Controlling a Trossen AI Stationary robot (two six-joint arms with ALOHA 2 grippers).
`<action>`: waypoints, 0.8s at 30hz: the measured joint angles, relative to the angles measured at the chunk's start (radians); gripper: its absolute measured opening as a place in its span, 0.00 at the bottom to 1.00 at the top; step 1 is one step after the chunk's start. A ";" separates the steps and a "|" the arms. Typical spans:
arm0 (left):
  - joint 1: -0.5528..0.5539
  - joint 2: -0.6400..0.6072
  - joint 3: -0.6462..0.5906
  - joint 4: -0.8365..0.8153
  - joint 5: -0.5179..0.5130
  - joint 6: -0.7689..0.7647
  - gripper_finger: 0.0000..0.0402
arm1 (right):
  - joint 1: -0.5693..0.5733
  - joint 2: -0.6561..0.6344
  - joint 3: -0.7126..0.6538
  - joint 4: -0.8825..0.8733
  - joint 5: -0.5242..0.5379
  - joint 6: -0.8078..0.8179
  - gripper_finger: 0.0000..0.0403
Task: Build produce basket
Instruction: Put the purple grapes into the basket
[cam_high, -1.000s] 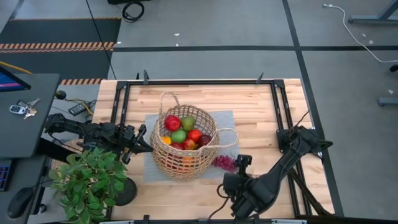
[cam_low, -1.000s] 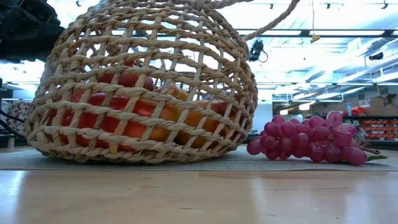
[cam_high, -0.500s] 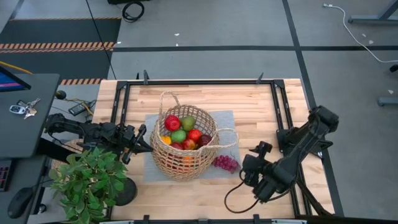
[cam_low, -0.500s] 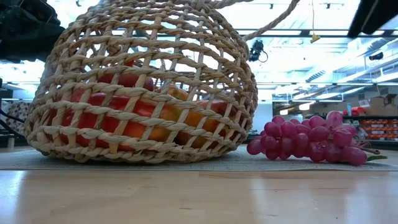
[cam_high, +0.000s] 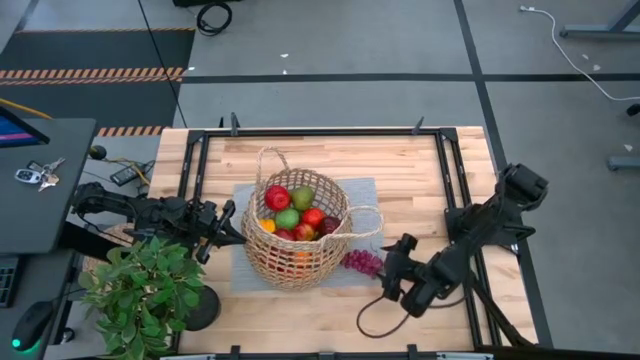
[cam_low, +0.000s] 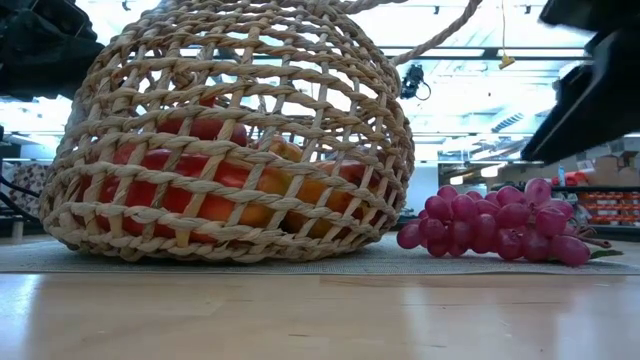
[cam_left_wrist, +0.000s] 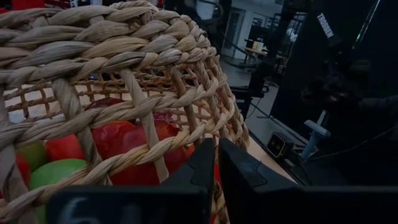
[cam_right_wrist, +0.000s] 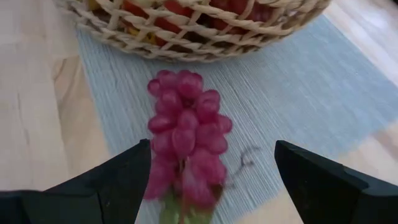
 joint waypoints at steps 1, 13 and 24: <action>0.000 0.000 0.000 0.000 0.000 0.000 0.07 | -0.011 0.004 -0.019 0.054 0.001 -0.023 0.86; 0.000 0.000 0.000 0.000 0.000 0.000 0.08 | -0.171 0.006 -0.255 0.681 -0.083 -0.301 0.86; 0.000 0.000 0.000 0.000 0.000 0.000 0.09 | -0.192 0.007 -0.370 0.912 -0.162 -0.334 0.86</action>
